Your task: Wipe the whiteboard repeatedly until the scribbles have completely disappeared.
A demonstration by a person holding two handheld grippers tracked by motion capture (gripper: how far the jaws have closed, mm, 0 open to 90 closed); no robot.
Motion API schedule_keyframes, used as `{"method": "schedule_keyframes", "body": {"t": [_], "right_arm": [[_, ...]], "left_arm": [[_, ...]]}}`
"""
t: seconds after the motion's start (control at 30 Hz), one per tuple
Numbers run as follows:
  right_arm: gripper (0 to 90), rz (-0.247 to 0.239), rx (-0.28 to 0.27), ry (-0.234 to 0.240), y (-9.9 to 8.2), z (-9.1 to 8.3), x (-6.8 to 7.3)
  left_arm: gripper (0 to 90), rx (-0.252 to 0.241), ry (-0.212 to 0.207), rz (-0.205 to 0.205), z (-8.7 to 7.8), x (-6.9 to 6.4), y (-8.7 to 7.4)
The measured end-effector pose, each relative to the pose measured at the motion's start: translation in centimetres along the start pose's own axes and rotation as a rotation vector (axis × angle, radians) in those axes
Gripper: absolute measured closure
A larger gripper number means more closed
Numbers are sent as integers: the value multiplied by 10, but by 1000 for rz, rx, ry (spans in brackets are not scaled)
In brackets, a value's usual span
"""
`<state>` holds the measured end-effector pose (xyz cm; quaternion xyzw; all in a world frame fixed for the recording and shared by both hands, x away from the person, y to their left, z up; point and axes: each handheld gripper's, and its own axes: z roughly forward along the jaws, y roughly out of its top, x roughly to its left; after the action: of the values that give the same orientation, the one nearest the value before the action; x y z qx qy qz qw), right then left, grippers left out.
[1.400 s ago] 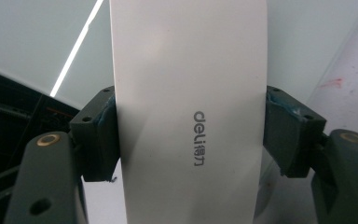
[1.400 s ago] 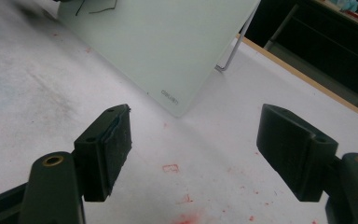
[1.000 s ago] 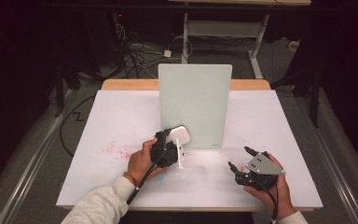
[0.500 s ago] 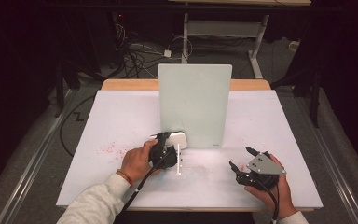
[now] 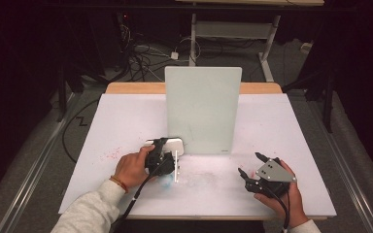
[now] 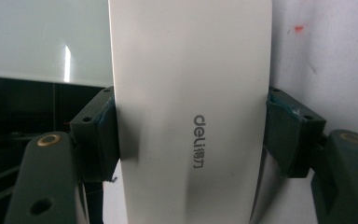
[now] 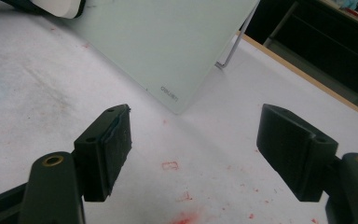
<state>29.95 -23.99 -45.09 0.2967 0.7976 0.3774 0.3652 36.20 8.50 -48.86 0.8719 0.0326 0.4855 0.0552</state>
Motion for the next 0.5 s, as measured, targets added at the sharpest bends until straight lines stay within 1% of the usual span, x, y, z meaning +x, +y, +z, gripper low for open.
{"method": "schedule_keyframes", "body": {"t": [0.03, 0.07, 0.1, 0.13, 0.17, 0.2, 0.23, 0.27, 0.3, 0.33, 0.37, 0.4, 0.43, 0.47, 0.5], "right_arm": [[268, -2, 2, 1, 0, 0, 0], [268, -3, 3, 3, 0, 1, 0], [267, 3, 3, 3, 0, 1, 1], [267, 4, 3, 5, 0, 1, 1], [267, 5, 4, 5, 0, 1, 1], [267, 5, 4, 5, 0, 1, 1], [268, 7, 4, 6, 0, 1, 1], [267, 6, 4, 6, 0, 1, 1], [267, 5, 4, 5, 0, 1, 1], [267, 8, 4, 6, 0, 2, 1], [267, 8, 4, 8, 0, 2, 0], [267, 9, 4, 6, 0, 2, 0], [267, 10, 5, 6, 0, 2, 0], [267, 11, 4, 7, 0, 2, 0], [267, 10, 4, 4, 0, 2, 0]], "left_arm": [[286, 3, 7, 11, 0, -2, 3], [285, 3, 7, 11, 0, -2, 3], [286, 7, 17, 31, 1, -4, 12], [286, 2, 14, 17, 1, -4, 16], [286, 1, 18, 18, 1, -5, 21], [286, 1, 18, 18, 1, -5, 21], [286, -6, 23, 19, 2, -7, 31], [286, -6, 23, 19, 2, -7, 31], [286, -8, 25, 12, 2, -8, 40], [286, -12, 26, 15, 3, -9, 45], [286, -12, 26, 15, 3, -9, 45], [287, -19, 24, 13, 3, -9, 54], [286, -31, 22, 5, 4, -9, 58], [286, -31, 22, 5, 4, -9, 58], [286, -50, 12, -9, 4, -9, 65]]}}
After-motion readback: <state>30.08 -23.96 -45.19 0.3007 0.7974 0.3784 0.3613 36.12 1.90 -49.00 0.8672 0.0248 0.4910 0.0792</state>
